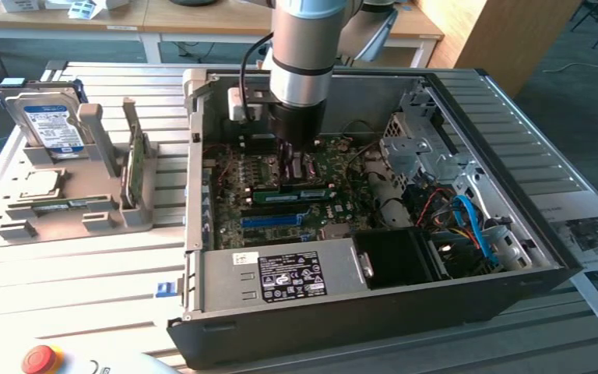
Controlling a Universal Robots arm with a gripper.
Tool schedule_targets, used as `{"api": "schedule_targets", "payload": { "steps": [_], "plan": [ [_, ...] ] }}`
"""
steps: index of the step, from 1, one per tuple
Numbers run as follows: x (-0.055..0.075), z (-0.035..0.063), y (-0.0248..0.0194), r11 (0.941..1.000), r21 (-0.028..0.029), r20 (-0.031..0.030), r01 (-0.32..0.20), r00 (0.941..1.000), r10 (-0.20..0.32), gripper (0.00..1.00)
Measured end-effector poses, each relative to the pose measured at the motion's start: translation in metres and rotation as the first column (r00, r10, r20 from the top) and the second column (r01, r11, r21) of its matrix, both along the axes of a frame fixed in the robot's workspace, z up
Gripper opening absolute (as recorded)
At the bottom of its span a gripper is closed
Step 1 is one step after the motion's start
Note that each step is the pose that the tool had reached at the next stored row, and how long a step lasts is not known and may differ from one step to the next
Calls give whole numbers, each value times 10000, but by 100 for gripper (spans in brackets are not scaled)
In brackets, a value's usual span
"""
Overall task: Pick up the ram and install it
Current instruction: 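Press down the ram until it locks into place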
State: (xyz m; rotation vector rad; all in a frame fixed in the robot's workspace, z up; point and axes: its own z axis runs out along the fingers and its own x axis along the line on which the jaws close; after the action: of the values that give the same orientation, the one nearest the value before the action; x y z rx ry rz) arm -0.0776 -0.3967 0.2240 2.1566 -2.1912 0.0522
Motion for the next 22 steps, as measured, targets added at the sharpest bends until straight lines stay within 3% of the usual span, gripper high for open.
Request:
{"api": "schedule_targets", "payload": {
  "steps": [22],
  "plan": [
    [-8,-27,0,10000,0,23,0,10000,0,10]
  ]
}}
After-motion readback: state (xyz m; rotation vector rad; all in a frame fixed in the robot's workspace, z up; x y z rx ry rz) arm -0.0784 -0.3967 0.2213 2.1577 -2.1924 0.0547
